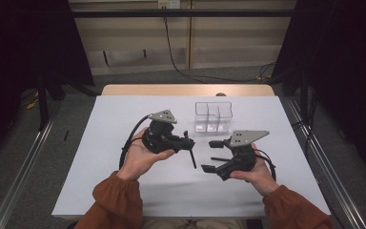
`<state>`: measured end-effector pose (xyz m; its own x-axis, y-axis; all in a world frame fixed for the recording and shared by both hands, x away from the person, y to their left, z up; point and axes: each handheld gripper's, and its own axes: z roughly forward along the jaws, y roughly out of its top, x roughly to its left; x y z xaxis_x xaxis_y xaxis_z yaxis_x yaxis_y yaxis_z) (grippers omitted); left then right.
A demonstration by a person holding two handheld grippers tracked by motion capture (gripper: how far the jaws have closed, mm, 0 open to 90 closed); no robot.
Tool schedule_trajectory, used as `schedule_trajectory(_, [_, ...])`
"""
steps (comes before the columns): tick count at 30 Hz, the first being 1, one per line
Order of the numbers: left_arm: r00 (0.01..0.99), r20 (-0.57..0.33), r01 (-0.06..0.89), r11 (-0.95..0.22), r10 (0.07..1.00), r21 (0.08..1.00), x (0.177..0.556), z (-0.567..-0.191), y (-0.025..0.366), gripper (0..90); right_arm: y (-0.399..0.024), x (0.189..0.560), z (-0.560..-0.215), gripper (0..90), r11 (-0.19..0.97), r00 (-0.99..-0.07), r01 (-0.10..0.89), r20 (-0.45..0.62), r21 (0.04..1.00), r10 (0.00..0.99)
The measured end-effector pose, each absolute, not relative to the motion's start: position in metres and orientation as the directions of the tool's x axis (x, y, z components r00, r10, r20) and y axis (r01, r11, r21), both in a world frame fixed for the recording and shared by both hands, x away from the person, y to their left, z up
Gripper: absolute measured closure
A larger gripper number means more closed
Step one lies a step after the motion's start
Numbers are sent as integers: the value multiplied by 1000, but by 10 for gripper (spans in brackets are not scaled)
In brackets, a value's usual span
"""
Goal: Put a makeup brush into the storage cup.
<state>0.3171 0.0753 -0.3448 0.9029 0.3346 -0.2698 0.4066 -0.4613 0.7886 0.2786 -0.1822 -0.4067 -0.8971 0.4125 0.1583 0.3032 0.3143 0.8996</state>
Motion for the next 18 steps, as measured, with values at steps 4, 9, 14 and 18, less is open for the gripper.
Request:
schedule_trajectory(4, [899, -280, 415, -449, 337, 792, 317, -346, 79, 840, -171, 283, -405, 128, 326, -906, 305, 167, 895, 389])
schedule_trajectory(9, [896, -284, 420, -438, 342, 795, 318, -346, 81, 841, -162, 290, -405, 298, 337, -914, 314, 186, 888, 360])
schedule_trajectory(14, [897, -281, 418, -449, 340, 790, 317, -348, 79, 841, -156, 294, -407, 456, 320, -916, 316, 199, 893, 349])
schedule_trajectory(18, [895, -286, 422, -448, 341, 788, 317, -350, 78, 840, -153, 295, -408, 564, 322, -922, 307, 196, 896, 334])
